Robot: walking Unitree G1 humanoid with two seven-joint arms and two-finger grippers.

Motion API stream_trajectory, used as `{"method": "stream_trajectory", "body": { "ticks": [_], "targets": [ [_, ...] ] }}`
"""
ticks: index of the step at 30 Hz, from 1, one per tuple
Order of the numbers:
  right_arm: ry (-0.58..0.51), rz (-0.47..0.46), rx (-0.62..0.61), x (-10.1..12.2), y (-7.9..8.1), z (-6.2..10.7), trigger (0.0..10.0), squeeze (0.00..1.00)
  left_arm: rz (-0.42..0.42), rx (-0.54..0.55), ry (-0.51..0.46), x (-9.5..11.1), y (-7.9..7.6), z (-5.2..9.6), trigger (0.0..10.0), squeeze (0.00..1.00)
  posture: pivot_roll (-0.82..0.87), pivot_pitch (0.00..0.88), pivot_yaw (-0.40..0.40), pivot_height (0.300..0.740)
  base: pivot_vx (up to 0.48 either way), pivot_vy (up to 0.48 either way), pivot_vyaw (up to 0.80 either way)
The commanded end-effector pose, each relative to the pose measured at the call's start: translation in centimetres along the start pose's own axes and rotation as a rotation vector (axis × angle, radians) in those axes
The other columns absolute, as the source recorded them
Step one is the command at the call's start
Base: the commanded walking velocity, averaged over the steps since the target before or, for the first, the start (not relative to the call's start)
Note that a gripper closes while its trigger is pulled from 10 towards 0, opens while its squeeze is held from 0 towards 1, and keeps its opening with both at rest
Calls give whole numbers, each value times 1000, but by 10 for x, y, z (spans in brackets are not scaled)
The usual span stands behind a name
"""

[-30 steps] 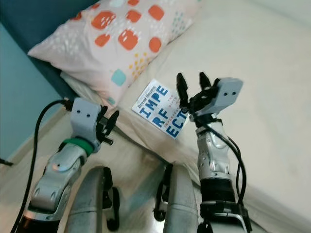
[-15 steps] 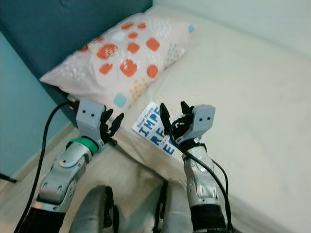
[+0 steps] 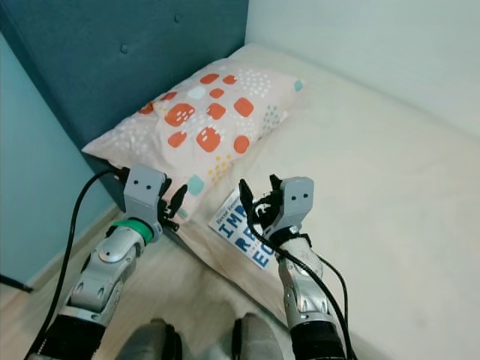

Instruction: Clean up the room

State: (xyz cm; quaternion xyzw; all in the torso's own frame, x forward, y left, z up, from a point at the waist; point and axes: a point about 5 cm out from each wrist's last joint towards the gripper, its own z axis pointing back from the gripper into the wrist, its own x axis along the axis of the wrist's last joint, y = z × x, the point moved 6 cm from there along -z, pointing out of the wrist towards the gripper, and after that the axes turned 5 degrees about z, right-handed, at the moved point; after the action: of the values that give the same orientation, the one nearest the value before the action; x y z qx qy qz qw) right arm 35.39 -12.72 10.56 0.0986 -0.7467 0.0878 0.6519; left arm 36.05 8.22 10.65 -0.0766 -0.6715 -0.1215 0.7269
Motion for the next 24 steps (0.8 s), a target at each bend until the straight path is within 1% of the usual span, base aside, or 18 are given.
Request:
{"method": "stream_trajectory", "body": {
  "ticks": [1, 4, 11, 13, 16, 24],
  "targets": [
    [27, 19, -8, -9, 2, 3, 10000, 0, -2, -1, 9, -5, 0, -1, 10000, 0, -23, 0, 13, 732, 0, 0, 0],
    [29, 30, -14, -10, 3, 2, 10000, 0, 2, -4, 3, -6, -2, -3, 10000, 0, -24, 0, 13, 732, 0, 0, 0],
    [44, 27, -32, -17, 1, 2, 10000, 0, 1, -5, 4, -11, -3, -4, 10000, 0, -27, 0, 21, 732, 0, 0, 0],
    [51, 43, -29, -22, 3, 4, 10000, 0, -2, 0, 11, -17, -1, -3, 10000, 0, -33, 0, 27, 732, 0, 0, 0],
    [56, 42, -28, -24, 4, 5, 10000, 0, -3, 5, 14, -18, 0, -3, 10000, 0, -33, 0, 27, 732, 0, 0, 0],
    [67, 37, -61, -28, 1, 4, 10000, 0, -20, 24, 12, -21, 5, -4, 10000, 0, -32, 0, 26, 732, 0, 0, 0]
  ]
}}
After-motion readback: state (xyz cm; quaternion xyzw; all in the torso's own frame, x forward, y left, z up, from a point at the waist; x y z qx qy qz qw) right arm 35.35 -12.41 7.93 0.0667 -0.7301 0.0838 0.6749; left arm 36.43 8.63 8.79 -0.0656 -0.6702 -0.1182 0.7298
